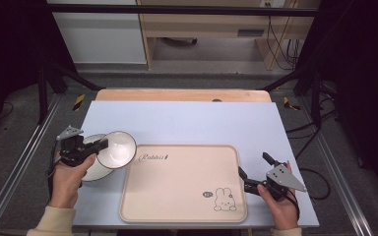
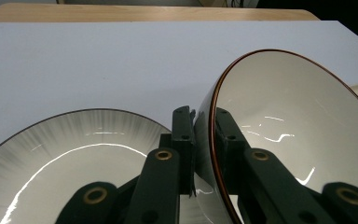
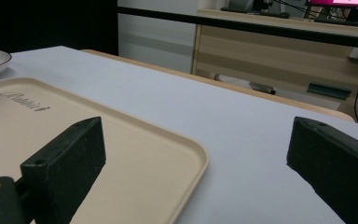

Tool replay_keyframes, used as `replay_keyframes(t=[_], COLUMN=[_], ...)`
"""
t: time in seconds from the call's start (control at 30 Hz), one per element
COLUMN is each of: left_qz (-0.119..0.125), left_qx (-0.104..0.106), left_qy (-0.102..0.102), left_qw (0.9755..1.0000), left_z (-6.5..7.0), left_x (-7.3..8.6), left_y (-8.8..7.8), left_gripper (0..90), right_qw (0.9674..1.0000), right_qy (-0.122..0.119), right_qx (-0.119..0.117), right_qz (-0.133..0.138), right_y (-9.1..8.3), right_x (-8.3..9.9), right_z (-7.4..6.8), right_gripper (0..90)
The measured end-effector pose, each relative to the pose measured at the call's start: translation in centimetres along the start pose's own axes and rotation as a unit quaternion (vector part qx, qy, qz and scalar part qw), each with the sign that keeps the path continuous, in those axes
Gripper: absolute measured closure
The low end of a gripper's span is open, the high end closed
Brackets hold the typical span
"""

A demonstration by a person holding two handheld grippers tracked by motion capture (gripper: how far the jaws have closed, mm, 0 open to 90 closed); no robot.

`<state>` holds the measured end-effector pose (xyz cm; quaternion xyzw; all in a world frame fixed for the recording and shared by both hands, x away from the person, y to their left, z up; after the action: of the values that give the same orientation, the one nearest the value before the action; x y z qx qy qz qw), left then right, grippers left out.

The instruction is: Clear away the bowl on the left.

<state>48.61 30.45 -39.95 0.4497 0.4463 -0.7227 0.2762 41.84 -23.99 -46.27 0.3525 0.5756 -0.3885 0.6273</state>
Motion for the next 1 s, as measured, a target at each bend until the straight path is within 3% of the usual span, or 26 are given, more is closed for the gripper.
replay_keyframes(t=[1.0], left_qz=[-0.01], left_qx=[0.033], left_qy=[0.018], left_qw=[0.9992], left_z=[3.2], left_x=[0.3], left_y=[1.4], left_gripper=[80.9], right_qw=[1.0], right_qy=[-0.001], right_qx=[0.001], right_qz=[0.001], right_y=[-0.1], right_x=[0.0], right_z=[0.1], right_gripper=[4.5])
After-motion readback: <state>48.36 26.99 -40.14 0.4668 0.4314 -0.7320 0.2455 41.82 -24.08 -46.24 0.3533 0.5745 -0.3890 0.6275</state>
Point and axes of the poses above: each handheld gripper's, and its own axes: y roughly forward along the jaws, x roughly out of its underside, z roughly to its right, the point moved 1 cm from there along y, roughly forward along the jaws, and after that the axes turned 9 degrees about z, right-handed, at the moved point
